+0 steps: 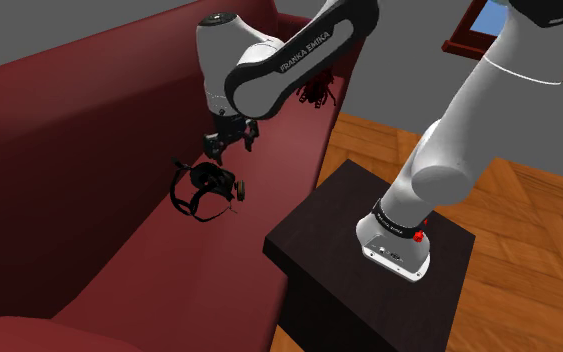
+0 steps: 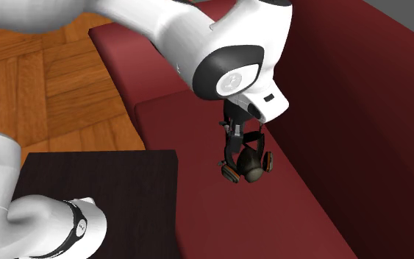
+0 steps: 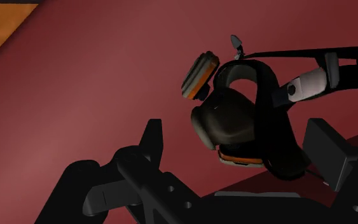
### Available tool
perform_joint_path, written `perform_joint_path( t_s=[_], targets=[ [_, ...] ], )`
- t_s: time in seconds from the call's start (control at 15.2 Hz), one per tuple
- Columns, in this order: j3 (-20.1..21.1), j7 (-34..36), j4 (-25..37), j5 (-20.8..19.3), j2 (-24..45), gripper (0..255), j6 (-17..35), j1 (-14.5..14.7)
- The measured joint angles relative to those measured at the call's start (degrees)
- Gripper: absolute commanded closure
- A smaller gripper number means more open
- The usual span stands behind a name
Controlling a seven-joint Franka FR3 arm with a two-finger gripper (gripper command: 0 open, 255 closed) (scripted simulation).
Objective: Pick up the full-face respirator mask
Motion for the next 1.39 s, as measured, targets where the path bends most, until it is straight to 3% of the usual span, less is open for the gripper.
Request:
perform_joint_path(
  t_s=[0.26, 0.79, 0.86, 1.39],
  targets=[
    [0.78, 6.25, 5.24, -4.92, 9.04, 0, 2.80, 1.87],
    [-0.32, 9.62, 5.30, -8.75, 14.80, 0, 7.88, 2.90],
    [-0.40, 9.76, 5.31, -8.94, 15.08, 255, 8.13, 2.95],
    [-0.45, 9.97, 5.39, -9.18, 15.34, 255, 8.33, 3.06]
  ],
)
